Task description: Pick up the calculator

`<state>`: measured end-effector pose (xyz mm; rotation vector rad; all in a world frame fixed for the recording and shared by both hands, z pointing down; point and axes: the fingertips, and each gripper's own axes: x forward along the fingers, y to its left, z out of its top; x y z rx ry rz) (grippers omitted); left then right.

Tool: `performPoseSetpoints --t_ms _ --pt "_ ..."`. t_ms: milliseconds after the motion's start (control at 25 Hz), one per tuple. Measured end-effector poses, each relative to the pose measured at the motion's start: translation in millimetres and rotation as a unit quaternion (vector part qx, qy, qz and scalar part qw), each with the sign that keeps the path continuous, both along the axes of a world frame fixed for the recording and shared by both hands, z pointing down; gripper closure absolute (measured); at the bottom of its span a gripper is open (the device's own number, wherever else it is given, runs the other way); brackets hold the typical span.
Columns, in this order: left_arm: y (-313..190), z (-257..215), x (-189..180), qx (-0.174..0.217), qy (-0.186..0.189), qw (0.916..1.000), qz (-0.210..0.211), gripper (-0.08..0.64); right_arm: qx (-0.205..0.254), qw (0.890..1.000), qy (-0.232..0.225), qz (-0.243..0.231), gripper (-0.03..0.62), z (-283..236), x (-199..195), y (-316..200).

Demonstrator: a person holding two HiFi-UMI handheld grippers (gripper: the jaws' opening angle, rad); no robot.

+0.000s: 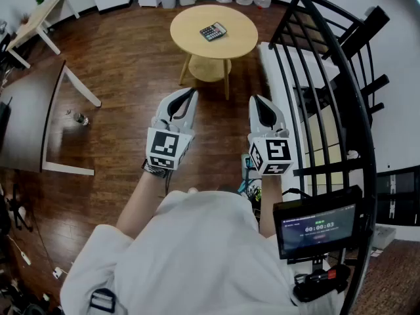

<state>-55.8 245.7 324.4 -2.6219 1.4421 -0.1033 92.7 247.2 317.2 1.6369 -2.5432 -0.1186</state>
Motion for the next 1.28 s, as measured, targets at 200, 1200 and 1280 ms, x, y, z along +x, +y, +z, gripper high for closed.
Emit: performPoseSetpoints --t_ms 200,1200,1280 --pt "-2 2 -10 -0.007 -0.001 1.0 0.007 0.554 -0.004 1.0 -0.005 0.006 0.591 0 -12 2" --pt "-88 20 -18 -0.032 -0.015 0.9993 -0.008 0.554 -0.013 1.0 -0.019 0.0 0.591 12 -16 -98" --pt "-106 21 -10 -0.034 -0.019 0.9992 -0.006 0.554 -0.018 1.0 -0.023 0.001 0.591 13 -9 -118"
